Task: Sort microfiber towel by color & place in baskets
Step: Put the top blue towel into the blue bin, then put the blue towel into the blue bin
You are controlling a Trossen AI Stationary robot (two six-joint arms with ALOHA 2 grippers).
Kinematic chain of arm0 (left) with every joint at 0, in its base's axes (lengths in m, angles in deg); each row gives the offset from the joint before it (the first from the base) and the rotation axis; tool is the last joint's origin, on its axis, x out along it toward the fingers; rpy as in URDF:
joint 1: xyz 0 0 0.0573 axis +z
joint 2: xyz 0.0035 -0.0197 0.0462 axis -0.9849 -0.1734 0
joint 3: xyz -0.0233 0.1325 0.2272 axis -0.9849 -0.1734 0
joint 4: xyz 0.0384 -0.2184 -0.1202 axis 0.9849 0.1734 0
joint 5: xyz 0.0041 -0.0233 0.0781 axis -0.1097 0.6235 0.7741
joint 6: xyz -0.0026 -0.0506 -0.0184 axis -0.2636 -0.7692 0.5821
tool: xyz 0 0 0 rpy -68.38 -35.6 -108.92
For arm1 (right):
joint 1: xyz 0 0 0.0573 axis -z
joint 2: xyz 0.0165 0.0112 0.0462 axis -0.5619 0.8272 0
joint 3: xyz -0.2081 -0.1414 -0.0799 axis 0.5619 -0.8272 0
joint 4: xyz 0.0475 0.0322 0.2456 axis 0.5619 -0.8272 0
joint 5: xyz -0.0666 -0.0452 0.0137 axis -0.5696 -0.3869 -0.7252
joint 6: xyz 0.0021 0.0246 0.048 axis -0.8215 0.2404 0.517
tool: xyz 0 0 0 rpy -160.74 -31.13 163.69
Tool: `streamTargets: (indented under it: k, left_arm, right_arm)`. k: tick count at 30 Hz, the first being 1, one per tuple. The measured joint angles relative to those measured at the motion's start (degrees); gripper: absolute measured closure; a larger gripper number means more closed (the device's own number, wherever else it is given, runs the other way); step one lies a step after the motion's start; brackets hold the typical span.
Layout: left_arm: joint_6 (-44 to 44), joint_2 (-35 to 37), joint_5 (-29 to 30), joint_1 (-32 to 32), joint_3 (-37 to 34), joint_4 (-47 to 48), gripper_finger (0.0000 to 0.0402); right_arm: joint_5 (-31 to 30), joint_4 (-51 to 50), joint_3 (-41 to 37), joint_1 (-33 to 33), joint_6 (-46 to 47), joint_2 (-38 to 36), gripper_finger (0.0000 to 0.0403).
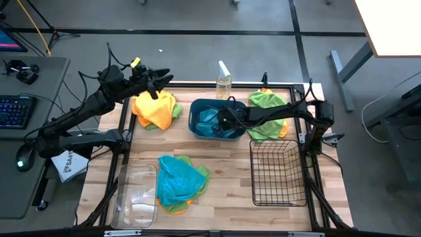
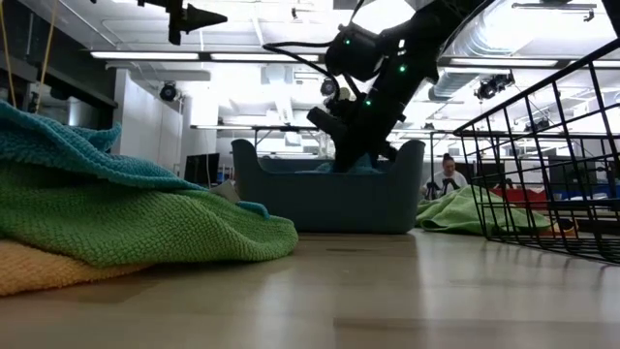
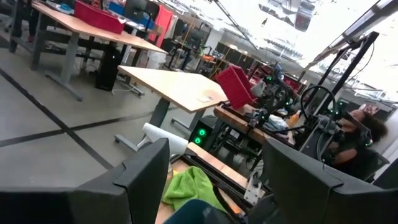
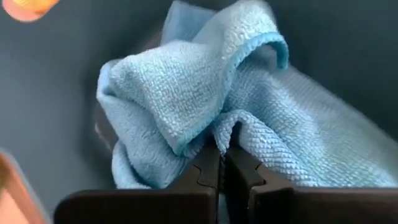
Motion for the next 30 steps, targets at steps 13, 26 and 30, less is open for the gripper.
streamTargets:
  k: [13,26,30]
  left_arm:
    - [0.1,0.0,0.0,0.0,0.0,-0.1,0.0157]
    - [3.9,-4.2,-6.7,-9.7,4.1,26.9,0.0157]
    - [5.1,-7.7,-6.4,-18.2,6.0,34.3,0.0157]
  right_arm:
    - [6.7,-13.7,10.0,1.4,-5.4,-1.9,0.0194]
    - [-0.8,-41.1,34.8,1.7,-26.5,-2.3,0.0100]
    - [-5.9,-41.9,39.7,2.1,-31.0,-5.3,0.0100]
